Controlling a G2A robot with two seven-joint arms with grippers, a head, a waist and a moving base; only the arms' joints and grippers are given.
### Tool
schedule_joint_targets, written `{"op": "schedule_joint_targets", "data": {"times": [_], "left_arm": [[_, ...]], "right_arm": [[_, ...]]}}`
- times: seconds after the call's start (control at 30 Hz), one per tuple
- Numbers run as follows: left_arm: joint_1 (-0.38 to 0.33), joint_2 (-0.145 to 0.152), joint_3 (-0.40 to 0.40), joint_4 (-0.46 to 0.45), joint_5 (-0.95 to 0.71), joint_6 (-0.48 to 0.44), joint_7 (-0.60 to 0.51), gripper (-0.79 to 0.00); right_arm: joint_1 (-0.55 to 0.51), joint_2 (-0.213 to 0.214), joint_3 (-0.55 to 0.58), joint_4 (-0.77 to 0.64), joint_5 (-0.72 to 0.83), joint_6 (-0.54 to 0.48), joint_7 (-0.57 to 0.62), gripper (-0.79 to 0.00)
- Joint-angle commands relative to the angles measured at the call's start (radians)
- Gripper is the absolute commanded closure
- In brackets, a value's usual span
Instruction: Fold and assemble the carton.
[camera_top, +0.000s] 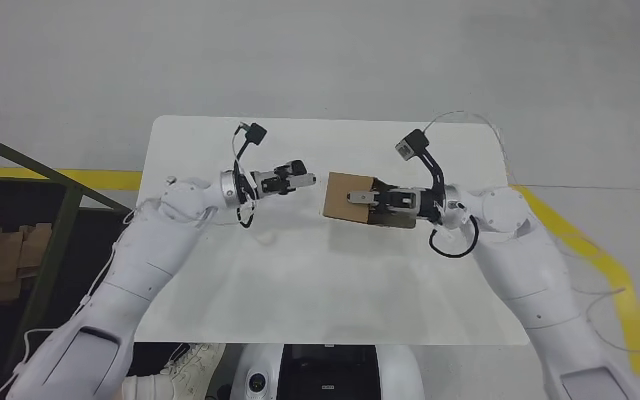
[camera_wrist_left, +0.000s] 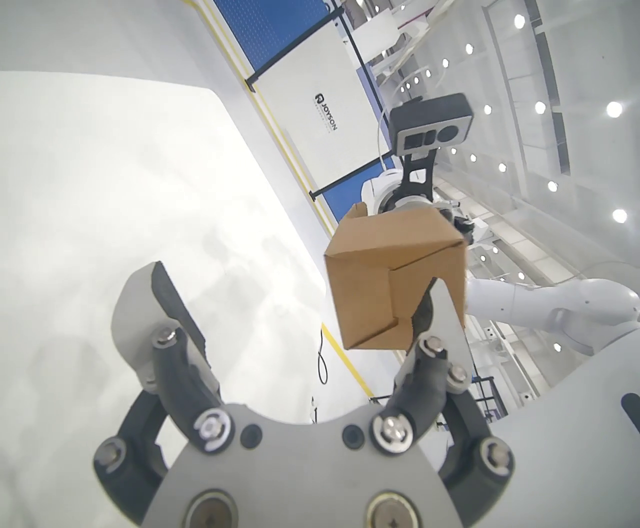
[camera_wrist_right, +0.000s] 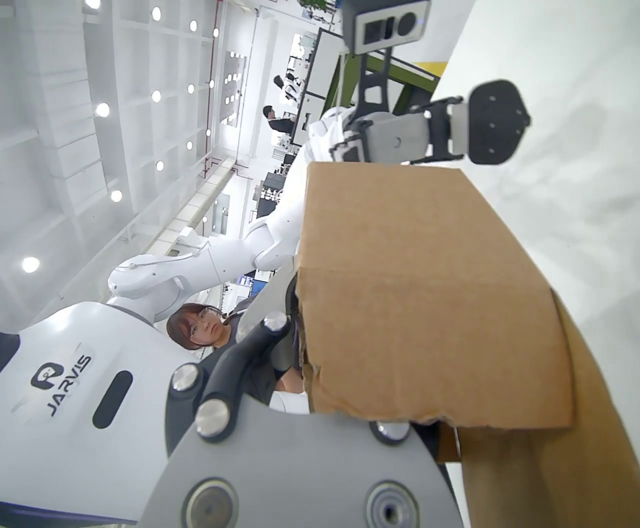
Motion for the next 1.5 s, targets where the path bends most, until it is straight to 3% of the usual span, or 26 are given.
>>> {"op": "schedule_joint_targets", "data": {"times": [0.0, 0.23, 0.37, 0.9, 0.93, 0.97, 1.2, 1.47], "left_arm": [[0.019, 0.005, -0.023, -0.015, 0.014, -0.055, 0.014, -0.785], [0.054, 0.012, -0.084, 0.005, 0.116, -0.284, 0.116, -0.785], [0.063, 0.013, -0.113, 0.022, 0.224, -0.363, 0.194, -0.785], [0.120, 0.010, -0.157, -0.047, 0.625, -0.374, 0.485, -0.785], [0.123, 0.010, -0.158, -0.050, 0.645, -0.374, 0.504, -0.785], [0.126, 0.010, -0.159, -0.053, 0.667, -0.374, 0.521, -0.785], [0.138, 0.014, -0.167, -0.052, 0.854, -0.374, 0.627, -0.785], [0.135, 0.002, -0.160, -0.023, 1.085, -0.371, 0.809, -0.785]], "right_arm": [[0.023, -0.004, -0.019, 0.027, -0.009, 0.034, 0.002, 0.000], [0.097, -0.029, -0.096, 0.161, 0.002, 0.118, 0.006, 0.000], [0.130, -0.052, -0.149, 0.250, 0.034, 0.121, -0.003, 0.000], [0.230, -0.143, -0.353, 0.434, -0.090, 0.174, -0.124, 0.000], [0.235, -0.148, -0.359, 0.439, -0.096, 0.176, -0.127, -0.077], [0.239, -0.151, -0.364, 0.444, -0.100, 0.177, -0.131, -0.785], [0.238, -0.158, -0.355, 0.470, -0.107, 0.180, -0.148, -0.785], [0.171, -0.117, -0.267, 0.389, -0.131, 0.172, -0.127, -0.785]]}}
